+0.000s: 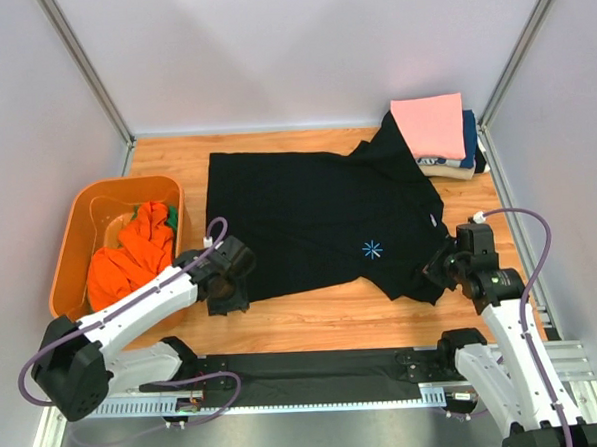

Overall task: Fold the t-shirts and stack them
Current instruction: Fold the tshirt

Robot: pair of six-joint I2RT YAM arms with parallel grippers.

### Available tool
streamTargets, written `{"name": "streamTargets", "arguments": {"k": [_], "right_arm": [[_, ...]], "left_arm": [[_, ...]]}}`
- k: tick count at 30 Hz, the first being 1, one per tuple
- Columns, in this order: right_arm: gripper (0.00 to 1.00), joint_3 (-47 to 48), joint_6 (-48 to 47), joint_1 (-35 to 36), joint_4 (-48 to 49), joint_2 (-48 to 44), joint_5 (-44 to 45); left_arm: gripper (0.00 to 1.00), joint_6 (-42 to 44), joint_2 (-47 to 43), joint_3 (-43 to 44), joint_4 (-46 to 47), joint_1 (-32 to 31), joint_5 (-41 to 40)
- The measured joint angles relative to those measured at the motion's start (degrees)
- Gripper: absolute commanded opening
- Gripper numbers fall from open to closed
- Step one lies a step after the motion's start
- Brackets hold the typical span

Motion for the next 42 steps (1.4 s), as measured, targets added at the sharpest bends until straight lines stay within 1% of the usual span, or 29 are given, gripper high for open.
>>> {"name": "streamTargets", "arguments": {"k": [2,3,6,8,13,17,21,25,33,34,37,38,39,40,41,42], "right_arm": [[0.0,-0.15,-0.17,0.0,0.04,0.02,-0.28],[0.0,-0.17,-0.24,0.0,0.04,-0.02,-0.39],[0.0,-0.2,-0.44,0.0,0.11,-0.26,-0.83],[0.0,-0.2,-0.66,0.0,0.24,-0.31,-1.2],[0.0,-0.2,-1.18,0.0,0.28,-0.31,-1.73],[0.0,-0.2,-1.57,0.0,0.31,-0.28,-1.88],[0.0,-0.2,-1.73,0.0,0.39,0.09,-1.88],[0.0,-0.5,-1.77,0.0,0.92,0.24,-1.97],[0.0,-0.57,-1.99,0.0,1.22,0.79,-2.4],[0.0,-0.57,-1.99,0.0,1.25,0.79,-2.43],[0.0,-0.57,-1.99,-0.02,1.33,0.79,-2.43],[0.0,-0.57,-1.99,-0.04,1.33,0.79,-2.43],[0.0,-0.57,-1.99,-0.04,1.33,0.79,-2.43],[0.0,-0.57,-1.99,-0.04,1.33,0.79,-2.43],[0.0,-0.57,-1.99,-0.04,1.36,0.79,-2.43],[0.0,-0.57,-1.99,-0.04,1.33,0.79,-2.43]], "left_arm": [[0.59,-1.16,-0.04,-3.23,1.88,0.04,0.98],[0.62,-1.79,0.0,-4.26,2.47,0.04,0.94],[0.67,-3.1,0.83,-4.68,3.89,0.24,-0.37],[0.68,-3.39,2.03,-4.59,5.42,1.18,-0.94],[0.68,-2.84,4.74,-5.01,9.42,8.44,-1.05],[0.69,-1.4,4.79,-5.07,10.05,12.0,-1.92],[0.68,-0.39,4.04,-5.07,9.38,13.75,-3.1],[0.68,0.09,3.91,-5.49,8.85,14.19,-4.85],[0.64,1.4,4.87,-5.95,10.95,16.76,-5.29],[0.62,1.44,5.57,-5.55,11.17,16.9,-5.29],[0.43,1.55,8.04,-3.93,12.22,17.2,-5.27],[0.3,1.7,8.81,-3.43,12.63,17.25,-5.29],[0.22,1.77,9.22,-3.17,13.07,17.29,-5.35],[0.16,1.99,9.44,-3.06,13.49,17.35,-5.57],[0.07,2.21,9.44,-3.04,13.77,17.44,-5.79],[0.03,2.25,9.44,-3.04,13.97,17.46,-5.95]]}}
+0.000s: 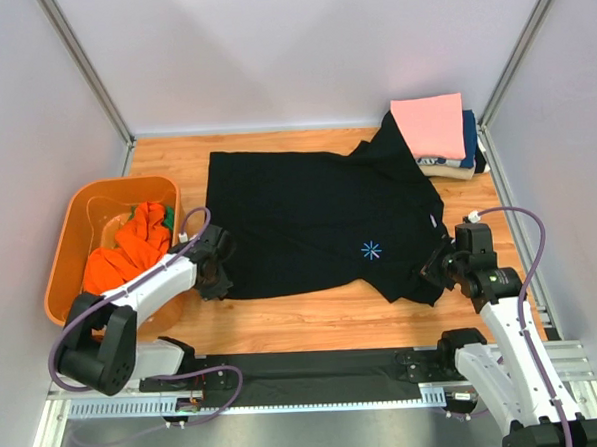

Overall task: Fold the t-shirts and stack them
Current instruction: Fold the tshirt

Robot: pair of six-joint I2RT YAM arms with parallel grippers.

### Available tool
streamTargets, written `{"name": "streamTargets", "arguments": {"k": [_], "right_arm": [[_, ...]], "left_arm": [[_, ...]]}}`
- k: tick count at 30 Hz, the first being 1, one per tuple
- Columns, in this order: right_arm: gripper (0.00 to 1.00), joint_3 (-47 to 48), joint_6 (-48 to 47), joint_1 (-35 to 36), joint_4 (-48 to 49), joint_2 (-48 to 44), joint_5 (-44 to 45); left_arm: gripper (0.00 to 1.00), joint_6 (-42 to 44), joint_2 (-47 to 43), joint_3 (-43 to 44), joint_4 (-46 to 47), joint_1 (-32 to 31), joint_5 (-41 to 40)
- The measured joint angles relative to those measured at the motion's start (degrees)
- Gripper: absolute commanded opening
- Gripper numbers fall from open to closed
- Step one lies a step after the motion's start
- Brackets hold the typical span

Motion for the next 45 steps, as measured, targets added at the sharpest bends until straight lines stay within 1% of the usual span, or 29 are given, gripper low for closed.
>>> {"name": "streamTargets", "arguments": {"k": [1,6,11,14,19,25,34,37,39,40,41,42,43,45], "right_arm": [[0.0,0.0,0.0,0.0,0.02,0.0,0.0],[0.0,0.0,0.07,0.0,0.0,-0.2,0.13],[0.0,1.86,0.35,0.0,-1.29,-0.37,0.39],[0.0,6.8,0.42,0.0,-2.14,2.03,0.66],[0.0,16.11,0.24,0.0,-0.79,9.75,0.61],[0.0,25.38,-1.53,0.0,0.35,21.07,0.68],[0.0,40.72,-6.91,0.0,1.75,40.04,0.48],[0.0,47.19,-9.22,0.0,1.66,47.65,-1.01],[0.0,53.46,-11.3,0.0,1.05,53.83,-2.25],[0.02,56.19,-12.26,0.0,0.68,56.57,-2.71],[0.14,60.35,-13.33,0.0,-0.48,60.02,-3.04],[0.33,64.78,-14.21,0.0,-2.12,63.45,-3.02],[0.59,70.18,-15.56,0.0,-3.34,67.71,-2.86],[0.71,78.29,-17.22,0.0,-6.69,73.24,-1.55]], "left_arm": [[0.0,0.28,-0.11,0.0,0.2,0.02,-0.09],[0.0,1.05,-1.81,-0.31,0.33,0.02,0.17],[0.0,2.21,-7.13,1.14,-2.38,-0.02,1.27],[0.0,2.78,-8.28,6.67,-5.33,0.02,1.31],[0.0,4.57,-6.73,17.11,-6.32,0.92,1.31],[0.0,6.67,-0.15,24.85,-6.58,5.25,2.67],[0.0,9.29,14.82,34.91,-5.99,11.78,6.47],[0.0,9.73,19.78,38.66,-5.97,14.21,7.61],[0.0,9.86,23.04,41.51,-6.73,15.78,8.26],[0.0,9.86,24.9,43.21,-7.06,16.61,8.68],[0.09,9.88,26.43,44.74,-7.41,17.25,9.03],[0.2,10.12,28.24,46.58,-7.67,18.03,9.86],[0.36,10.56,29.97,48.41,-8.11,18.62,10.62],[0.48,11.26,33.14,53.05,-9.66,19.28,12.76]]}}
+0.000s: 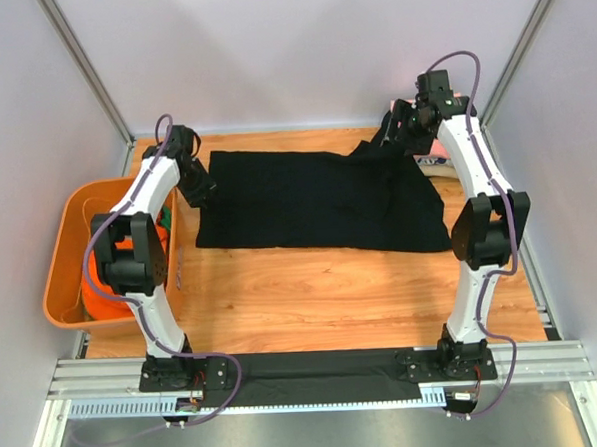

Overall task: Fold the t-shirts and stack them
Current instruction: Fold the tshirt

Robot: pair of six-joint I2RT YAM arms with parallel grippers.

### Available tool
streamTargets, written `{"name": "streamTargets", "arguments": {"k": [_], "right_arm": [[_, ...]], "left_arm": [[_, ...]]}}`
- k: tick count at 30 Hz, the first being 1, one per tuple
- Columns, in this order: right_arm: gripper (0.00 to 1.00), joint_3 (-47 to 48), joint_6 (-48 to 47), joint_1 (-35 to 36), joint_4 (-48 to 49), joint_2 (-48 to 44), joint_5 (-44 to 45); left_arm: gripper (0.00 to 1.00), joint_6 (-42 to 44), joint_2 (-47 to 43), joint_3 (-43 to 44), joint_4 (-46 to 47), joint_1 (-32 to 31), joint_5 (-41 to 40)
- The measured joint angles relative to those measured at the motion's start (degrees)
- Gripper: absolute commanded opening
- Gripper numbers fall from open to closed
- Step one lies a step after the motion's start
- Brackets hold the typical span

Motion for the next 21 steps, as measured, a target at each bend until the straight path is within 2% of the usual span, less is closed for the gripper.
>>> {"name": "streamTargets", "arguments": {"k": [1,2,5,11,14,17,21], "right_arm": [[0.78,3.1,-0.74,0.0,-1.01,1.97,0.81],[0.81,4.63,-1.33,0.0,-1.77,2.97,1.68],[0.81,1.92,-1.97,0.0,-2.86,0.48,4.15],[0.8,-28.22,1.22,-1.38,2.78,-21.99,4.09],[0.79,-44.48,4.07,-5.33,6.36,-34.29,1.4],[0.78,-55.95,6.32,-10.64,10.21,-39.67,-0.9],[0.77,-64.98,7.32,-15.76,13.2,-38.14,-3.32]], "left_arm": [[0.55,0.2,0.85,1.64,-0.37,0.07,0.57],[0.58,0.42,1.07,2.56,-0.66,0.07,0.92],[0.59,0.74,-0.9,2.86,-2.14,-0.39,1.33],[0.59,0.98,-13.16,-1.66,-3.39,-2.03,1.03],[0.59,0.61,-21.11,-7.89,-1.81,-4.07,0.55],[0.59,-0.63,-26.23,-16.76,0.7,-7.02,0.63],[0.6,-2.29,-25.11,-26.38,3.39,-9.6,1.38]]}}
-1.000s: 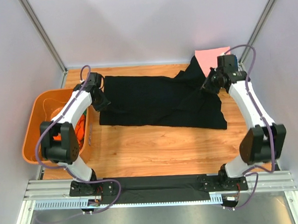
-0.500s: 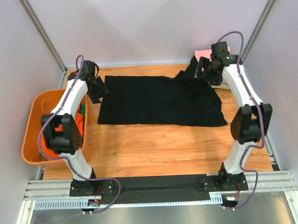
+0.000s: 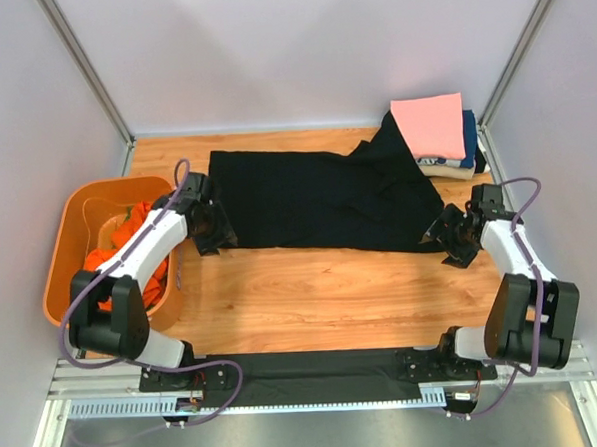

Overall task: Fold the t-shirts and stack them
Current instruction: Fold the tshirt

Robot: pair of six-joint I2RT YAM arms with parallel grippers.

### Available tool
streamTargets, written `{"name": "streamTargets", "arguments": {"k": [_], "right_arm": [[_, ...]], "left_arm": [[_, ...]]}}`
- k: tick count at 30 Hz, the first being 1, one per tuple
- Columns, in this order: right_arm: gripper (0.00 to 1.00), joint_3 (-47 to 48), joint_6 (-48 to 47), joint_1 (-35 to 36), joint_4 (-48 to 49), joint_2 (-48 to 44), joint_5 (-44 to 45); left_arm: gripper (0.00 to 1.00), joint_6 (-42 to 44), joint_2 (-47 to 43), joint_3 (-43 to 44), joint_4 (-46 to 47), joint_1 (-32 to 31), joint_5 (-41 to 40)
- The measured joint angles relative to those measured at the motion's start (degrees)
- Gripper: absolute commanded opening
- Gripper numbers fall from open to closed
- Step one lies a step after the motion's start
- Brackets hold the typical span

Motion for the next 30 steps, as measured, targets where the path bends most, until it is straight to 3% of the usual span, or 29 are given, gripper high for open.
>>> {"name": "streamTargets", "arguments": {"k": [6,14,30], "right_arm": [[0.76,-1.27,-0.02,-4.02,4.61,6.16,-1.86],[0.73,-0.17,0.76,-5.57,9.68,13.99,-2.14],[0.66,2.25,2.05,-5.57,14.49,17.51,-2.19]], "left_arm": [[0.64,-1.55,4.63,-6.16,4.24,0.09,-0.37],[0.65,-2.12,10.32,-6.19,8.87,0.09,-4.83],[0.65,-4.94,14.01,-5.88,15.28,2.58,-10.27]]}}
